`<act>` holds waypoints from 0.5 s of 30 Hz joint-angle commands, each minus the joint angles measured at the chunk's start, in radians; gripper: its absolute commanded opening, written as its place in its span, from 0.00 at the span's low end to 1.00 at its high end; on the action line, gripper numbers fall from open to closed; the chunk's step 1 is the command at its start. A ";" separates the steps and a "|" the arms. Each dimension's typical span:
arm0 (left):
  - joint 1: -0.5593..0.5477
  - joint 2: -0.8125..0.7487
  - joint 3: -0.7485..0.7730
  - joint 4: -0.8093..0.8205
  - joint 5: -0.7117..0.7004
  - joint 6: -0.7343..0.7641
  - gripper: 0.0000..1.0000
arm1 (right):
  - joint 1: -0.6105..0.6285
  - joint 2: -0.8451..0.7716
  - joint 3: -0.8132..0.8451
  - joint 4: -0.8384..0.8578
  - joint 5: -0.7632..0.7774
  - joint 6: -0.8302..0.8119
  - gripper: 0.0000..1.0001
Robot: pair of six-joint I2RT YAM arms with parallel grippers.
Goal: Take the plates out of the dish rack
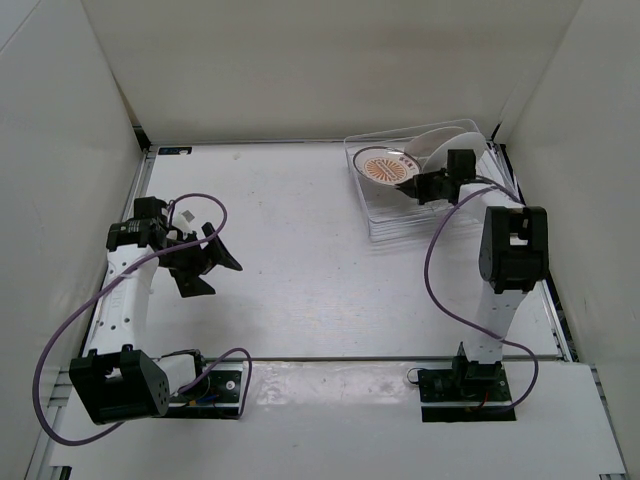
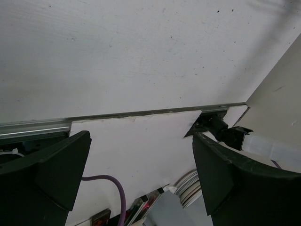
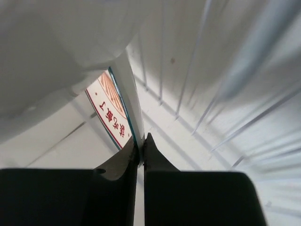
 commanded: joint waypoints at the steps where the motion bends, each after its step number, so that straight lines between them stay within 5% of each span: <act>1: -0.001 -0.029 0.001 0.018 0.026 0.008 1.00 | -0.021 -0.002 0.170 -0.094 -0.162 0.126 0.00; 4: 0.004 -0.031 -0.004 0.024 0.026 0.008 1.00 | -0.031 -0.005 0.238 -0.298 -0.191 0.040 0.00; 7: 0.004 -0.039 -0.005 0.026 0.027 0.011 1.00 | -0.030 -0.028 0.217 -0.303 -0.221 0.014 0.00; 13: 0.002 -0.034 -0.007 0.036 0.035 0.004 1.00 | -0.068 -0.078 0.068 0.000 -0.325 0.158 0.00; 15: 0.002 -0.032 -0.013 0.039 0.035 0.007 1.00 | -0.070 -0.067 0.039 0.217 -0.374 0.282 0.00</act>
